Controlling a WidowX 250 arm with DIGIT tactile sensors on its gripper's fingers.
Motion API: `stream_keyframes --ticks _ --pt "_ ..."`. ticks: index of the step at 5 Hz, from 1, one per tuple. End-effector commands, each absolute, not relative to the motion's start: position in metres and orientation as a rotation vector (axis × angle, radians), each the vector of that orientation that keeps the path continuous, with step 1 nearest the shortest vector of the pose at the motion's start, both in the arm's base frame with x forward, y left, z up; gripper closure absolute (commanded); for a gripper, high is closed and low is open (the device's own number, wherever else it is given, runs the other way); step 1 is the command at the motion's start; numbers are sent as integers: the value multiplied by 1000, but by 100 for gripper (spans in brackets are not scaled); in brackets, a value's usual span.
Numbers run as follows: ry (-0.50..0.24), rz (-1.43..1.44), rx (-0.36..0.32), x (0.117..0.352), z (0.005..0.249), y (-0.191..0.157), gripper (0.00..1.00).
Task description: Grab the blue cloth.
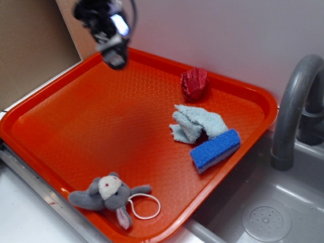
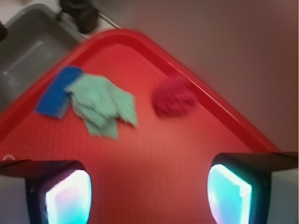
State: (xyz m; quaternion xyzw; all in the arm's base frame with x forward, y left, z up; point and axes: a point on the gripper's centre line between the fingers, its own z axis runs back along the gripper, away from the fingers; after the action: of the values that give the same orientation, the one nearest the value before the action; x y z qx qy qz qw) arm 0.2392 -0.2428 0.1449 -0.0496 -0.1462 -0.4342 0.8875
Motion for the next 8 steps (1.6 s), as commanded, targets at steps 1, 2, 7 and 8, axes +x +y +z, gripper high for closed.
stream_keyframes --ticks 1,2,7,8 --pt "-334 -1217 -120 244 117 -297 0" --pt "-287 -1390 -116 238 96 -317 0" --pt "-119 -1496 -37 227 63 -317 100" --pt "-130 -1423 -56 227 69 -315 100"
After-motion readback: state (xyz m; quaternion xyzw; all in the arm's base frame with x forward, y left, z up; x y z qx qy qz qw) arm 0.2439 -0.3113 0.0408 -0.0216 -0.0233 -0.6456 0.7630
